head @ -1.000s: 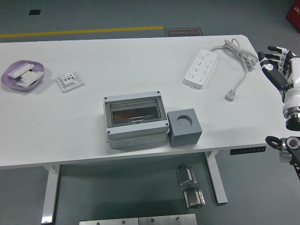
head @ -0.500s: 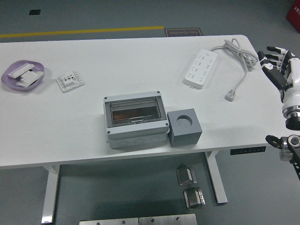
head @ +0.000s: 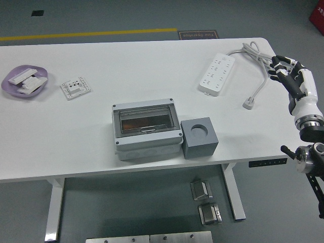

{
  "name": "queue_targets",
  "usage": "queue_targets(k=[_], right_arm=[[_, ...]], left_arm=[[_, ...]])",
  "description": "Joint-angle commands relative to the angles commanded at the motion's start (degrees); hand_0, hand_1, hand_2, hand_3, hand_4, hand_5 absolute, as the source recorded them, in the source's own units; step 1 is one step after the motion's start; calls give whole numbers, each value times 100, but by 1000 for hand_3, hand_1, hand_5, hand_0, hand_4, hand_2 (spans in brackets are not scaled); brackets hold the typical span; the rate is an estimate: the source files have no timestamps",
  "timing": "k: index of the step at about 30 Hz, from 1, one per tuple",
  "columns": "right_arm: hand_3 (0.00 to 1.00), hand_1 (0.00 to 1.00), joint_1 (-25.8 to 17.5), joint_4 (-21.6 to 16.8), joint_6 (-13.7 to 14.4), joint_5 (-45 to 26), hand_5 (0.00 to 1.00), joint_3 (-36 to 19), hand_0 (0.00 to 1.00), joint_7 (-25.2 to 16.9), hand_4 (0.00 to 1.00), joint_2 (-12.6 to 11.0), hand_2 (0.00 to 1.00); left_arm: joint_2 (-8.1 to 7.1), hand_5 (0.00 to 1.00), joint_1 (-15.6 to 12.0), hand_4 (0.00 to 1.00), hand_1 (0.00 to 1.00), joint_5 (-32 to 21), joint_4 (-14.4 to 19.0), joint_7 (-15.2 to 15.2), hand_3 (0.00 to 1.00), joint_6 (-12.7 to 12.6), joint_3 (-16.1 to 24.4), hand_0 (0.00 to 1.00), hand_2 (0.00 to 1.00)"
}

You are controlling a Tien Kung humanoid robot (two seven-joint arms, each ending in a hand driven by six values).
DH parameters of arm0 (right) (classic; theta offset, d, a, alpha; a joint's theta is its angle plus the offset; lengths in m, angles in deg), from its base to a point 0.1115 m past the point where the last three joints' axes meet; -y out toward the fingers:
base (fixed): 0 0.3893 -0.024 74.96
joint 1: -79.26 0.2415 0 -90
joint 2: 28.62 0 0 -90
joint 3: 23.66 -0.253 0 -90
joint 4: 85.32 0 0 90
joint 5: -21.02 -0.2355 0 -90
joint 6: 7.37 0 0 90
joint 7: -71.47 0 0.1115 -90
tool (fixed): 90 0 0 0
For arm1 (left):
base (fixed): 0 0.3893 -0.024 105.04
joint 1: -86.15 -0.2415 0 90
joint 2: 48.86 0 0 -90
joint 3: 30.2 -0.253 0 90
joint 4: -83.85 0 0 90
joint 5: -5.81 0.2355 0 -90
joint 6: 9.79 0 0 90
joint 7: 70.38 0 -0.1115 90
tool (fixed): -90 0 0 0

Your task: Pick up the cylinder from the cube,place it in the box,flap close box

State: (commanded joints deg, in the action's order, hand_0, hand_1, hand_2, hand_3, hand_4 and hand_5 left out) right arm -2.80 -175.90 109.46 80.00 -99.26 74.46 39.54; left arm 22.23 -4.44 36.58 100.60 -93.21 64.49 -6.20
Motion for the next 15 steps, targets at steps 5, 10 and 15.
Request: queue_targets(k=[5,10,15], right_arm=[[686,613,-7,-3,-24,67,481,15,672,66,809,-16,653],[683,614,14,-10,-54,177,481,26,674,145,808,-26,653],[682,615,-41,-132,-108,437,483,-82,674,301,808,5,653]], left_arm=[[24,482,-17,779,793,-50,-21,3,821,2,-19,817,783],[32,482,-24,778,792,-41,-20,8,820,-1,11,815,781],[25,481,-40,778,792,-10,-16,10,819,-4,65,814,779]])
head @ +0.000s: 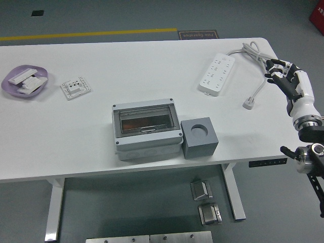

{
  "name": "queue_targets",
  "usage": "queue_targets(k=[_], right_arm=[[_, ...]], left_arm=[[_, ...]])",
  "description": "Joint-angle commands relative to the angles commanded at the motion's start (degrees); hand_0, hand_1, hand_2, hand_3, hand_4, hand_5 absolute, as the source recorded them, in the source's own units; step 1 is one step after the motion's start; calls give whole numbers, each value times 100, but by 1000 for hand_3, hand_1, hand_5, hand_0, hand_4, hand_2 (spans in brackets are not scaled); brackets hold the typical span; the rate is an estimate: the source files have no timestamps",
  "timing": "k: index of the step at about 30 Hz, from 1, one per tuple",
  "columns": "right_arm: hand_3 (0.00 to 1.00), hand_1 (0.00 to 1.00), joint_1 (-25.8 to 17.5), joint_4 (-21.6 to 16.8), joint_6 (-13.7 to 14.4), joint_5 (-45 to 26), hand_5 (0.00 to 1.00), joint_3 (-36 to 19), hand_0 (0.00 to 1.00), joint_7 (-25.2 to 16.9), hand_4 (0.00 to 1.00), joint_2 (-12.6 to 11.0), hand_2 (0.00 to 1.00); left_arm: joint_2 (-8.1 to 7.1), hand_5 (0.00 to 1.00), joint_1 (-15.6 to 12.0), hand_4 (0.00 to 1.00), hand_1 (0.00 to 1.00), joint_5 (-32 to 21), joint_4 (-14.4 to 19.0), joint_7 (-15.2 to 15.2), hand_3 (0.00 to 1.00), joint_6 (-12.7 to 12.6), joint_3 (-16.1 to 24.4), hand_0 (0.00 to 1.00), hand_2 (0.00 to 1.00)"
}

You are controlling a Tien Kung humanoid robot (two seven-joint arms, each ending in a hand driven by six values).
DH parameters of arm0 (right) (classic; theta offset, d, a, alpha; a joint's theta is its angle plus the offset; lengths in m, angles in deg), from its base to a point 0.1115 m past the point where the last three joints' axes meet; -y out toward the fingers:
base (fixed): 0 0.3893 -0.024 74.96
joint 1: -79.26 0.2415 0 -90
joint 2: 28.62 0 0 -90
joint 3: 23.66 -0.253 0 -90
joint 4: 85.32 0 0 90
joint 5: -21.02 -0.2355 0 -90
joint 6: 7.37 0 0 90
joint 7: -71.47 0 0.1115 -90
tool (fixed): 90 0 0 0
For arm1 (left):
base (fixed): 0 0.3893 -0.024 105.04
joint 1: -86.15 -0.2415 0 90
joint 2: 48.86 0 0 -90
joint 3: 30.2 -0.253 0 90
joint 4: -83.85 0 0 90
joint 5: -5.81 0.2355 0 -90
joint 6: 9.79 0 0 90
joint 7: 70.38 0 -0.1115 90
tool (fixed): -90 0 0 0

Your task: Pick up the cylinder from the cube,place it in the box,flap close box

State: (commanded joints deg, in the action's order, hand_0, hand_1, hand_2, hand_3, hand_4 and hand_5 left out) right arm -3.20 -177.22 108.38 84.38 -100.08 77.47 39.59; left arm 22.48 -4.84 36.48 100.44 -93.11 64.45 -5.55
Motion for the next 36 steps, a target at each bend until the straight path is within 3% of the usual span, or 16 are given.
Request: queue_targets(k=[15,36], right_arm=[[670,617,-34,-32,-41,296,474,44,670,200,799,44,654],[655,614,23,-24,13,188,464,111,664,110,780,25,658]], left_arm=[[-7,480,26,776,787,-12,11,4,819,-8,4,808,777],[8,480,5,775,783,39,10,6,817,-10,52,805,771]])
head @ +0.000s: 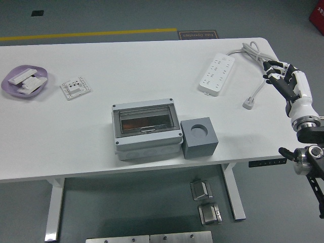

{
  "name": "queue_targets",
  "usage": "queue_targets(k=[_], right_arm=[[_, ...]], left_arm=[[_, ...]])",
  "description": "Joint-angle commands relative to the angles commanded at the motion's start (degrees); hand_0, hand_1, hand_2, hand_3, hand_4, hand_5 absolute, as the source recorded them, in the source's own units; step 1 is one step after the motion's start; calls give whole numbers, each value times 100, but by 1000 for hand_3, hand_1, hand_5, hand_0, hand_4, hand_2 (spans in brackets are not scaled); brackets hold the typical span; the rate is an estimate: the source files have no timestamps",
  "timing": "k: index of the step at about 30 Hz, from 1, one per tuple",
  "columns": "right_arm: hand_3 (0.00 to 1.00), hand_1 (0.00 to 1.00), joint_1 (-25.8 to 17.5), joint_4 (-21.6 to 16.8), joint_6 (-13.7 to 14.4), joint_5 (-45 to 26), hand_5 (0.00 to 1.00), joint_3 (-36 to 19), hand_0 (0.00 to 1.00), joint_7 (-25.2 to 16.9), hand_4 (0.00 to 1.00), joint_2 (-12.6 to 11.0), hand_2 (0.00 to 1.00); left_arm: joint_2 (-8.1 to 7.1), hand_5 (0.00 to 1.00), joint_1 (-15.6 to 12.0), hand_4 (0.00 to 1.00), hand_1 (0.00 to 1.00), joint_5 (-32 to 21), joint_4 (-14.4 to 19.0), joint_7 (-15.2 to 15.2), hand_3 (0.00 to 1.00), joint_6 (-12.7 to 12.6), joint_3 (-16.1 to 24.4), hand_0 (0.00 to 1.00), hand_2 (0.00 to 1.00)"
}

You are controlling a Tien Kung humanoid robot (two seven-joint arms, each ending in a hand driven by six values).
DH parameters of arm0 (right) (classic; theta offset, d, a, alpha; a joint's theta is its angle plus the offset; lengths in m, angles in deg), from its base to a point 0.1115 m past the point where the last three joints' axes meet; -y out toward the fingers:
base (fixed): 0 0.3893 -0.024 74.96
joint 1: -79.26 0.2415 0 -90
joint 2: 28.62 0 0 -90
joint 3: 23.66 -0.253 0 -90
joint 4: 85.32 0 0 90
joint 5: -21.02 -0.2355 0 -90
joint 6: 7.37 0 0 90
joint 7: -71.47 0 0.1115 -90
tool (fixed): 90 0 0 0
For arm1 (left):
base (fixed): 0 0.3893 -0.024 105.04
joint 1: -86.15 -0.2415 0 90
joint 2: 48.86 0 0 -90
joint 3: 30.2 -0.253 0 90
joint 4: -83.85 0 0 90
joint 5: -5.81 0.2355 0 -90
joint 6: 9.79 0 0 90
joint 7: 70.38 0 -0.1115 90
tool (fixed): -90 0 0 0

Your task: Pick up the cylinder from the cube,place it in the box,flap close box

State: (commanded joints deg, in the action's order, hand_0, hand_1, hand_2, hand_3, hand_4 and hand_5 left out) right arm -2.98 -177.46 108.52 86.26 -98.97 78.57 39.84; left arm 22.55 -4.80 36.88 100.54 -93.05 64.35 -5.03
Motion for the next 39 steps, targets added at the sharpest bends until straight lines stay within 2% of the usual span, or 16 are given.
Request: queue_targets(k=[17,39], right_arm=[[653,613,94,12,19,-66,454,221,663,-24,769,-67,656],[652,610,140,80,36,-26,438,320,659,-3,754,-56,654]], left_arm=[[31,476,-1,774,777,42,-20,-6,815,12,73,803,769],[-27,475,30,772,773,24,-24,-6,814,7,4,802,767]])
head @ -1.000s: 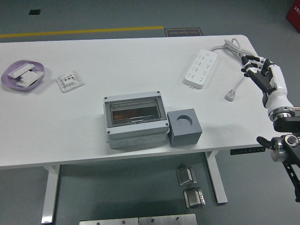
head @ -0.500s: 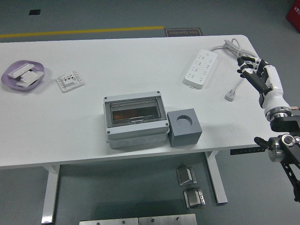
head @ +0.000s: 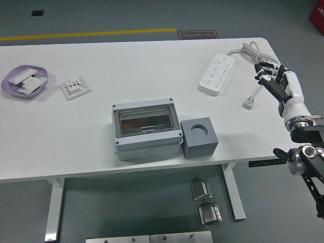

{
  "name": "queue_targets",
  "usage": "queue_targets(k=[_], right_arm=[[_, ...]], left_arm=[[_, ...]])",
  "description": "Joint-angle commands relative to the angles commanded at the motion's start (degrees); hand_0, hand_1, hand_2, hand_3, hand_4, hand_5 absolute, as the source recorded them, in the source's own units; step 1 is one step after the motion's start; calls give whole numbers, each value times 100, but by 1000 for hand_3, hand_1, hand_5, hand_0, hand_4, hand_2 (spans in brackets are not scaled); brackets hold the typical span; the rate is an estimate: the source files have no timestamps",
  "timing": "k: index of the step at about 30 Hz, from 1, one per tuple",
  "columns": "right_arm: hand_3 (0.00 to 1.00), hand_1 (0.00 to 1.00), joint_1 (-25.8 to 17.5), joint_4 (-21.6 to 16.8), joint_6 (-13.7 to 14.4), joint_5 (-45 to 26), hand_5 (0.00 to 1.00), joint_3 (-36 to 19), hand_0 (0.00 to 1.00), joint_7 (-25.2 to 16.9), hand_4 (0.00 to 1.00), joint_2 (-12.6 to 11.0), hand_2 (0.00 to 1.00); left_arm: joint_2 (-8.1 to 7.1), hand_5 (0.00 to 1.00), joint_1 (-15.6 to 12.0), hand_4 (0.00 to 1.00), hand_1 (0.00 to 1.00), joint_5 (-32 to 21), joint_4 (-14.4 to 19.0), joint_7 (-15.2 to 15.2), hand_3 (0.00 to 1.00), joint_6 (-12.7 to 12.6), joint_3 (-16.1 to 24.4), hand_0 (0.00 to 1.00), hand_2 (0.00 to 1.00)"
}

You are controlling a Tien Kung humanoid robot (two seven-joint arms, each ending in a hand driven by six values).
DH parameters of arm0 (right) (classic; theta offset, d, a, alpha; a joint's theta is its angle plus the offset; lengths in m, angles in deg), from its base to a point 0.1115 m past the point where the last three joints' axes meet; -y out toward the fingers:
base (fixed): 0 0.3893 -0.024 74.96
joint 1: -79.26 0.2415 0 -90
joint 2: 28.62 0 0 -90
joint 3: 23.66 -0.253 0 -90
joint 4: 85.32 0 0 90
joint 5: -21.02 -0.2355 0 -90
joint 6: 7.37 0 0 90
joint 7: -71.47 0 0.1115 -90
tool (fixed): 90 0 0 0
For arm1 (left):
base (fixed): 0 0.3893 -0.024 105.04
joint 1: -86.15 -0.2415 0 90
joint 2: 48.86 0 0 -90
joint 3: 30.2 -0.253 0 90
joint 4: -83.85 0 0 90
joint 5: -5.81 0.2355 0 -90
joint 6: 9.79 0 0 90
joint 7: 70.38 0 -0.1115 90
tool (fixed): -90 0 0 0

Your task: Pick up the cylinder from the cube,place it in the box,flap close box

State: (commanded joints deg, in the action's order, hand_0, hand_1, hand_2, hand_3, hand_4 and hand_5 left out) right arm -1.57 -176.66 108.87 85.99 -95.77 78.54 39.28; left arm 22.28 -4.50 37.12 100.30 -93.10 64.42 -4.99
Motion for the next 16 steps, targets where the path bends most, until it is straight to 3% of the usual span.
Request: queue_targets(k=[16], right_arm=[[653,605,-43,-12,5,18,429,-50,656,14,745,-18,653]], left_arm=[[75,471,-35,772,768,-8,-19,4,815,4,59,802,766]])
